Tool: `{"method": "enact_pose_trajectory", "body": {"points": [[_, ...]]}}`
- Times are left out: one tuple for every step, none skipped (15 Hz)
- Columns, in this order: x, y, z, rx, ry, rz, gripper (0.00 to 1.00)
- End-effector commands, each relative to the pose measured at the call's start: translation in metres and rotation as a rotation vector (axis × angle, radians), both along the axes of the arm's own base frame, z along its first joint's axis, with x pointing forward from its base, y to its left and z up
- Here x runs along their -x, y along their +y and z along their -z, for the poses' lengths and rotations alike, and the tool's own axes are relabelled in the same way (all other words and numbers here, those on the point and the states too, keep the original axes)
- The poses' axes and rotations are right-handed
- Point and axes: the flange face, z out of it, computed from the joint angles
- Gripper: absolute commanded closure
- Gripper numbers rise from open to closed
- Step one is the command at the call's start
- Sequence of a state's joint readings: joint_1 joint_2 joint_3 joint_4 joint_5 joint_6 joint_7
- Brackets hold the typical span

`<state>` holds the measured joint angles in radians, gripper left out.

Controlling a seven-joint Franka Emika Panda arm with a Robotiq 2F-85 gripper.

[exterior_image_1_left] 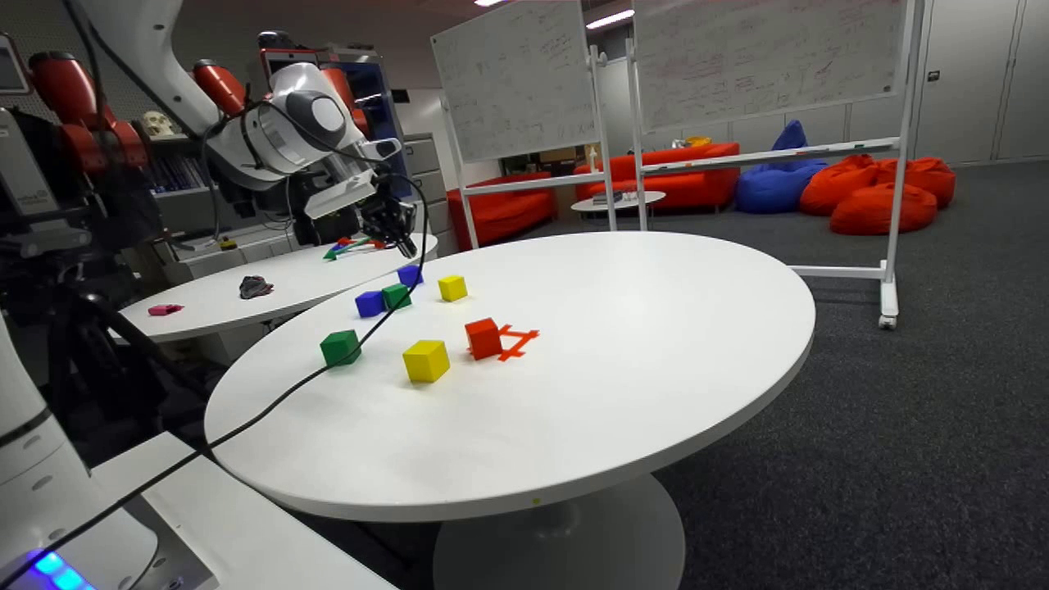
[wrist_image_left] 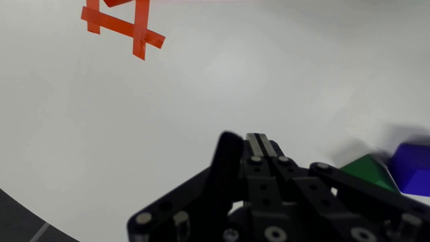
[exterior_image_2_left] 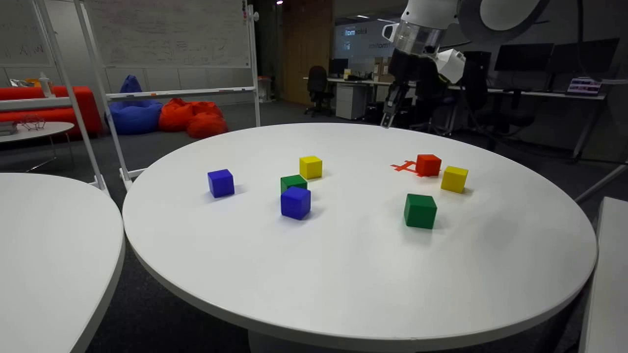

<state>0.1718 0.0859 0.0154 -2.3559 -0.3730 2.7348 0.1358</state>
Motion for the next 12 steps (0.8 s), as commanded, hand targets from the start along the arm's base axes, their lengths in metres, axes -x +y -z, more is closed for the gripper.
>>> {"method": "enact_pose_trajectory", "body": {"points": [[0.012,-0.012,-0.004,-0.047,-0.021,-0.022,1.00],[0.011,-0.017,-0.006,-0.019,-0.027,0.021,1.00],[0.001,-0.007,0.001,-0.032,-0.006,-0.009,0.99],[0.000,-0.010,0.001,-0.029,-0.010,0.003,0.99],[0.000,-0.011,0.001,-0.027,-0.012,0.010,0.99],[0.000,-0.011,0.000,-0.027,-0.014,0.012,1.00],[-0.003,-0.013,0.002,-0.019,-0.004,0.035,1.00],[-0.008,-0.016,0.008,-0.013,0.009,0.059,1.00],[-0.012,-0.023,0.015,-0.010,0.020,0.090,1.00],[-0.015,-0.032,0.021,-0.006,0.034,0.130,1.00],[-0.016,-0.041,0.026,-0.008,0.046,0.164,1.00],[-0.018,-0.052,0.033,-0.010,0.061,0.200,1.00]]}}
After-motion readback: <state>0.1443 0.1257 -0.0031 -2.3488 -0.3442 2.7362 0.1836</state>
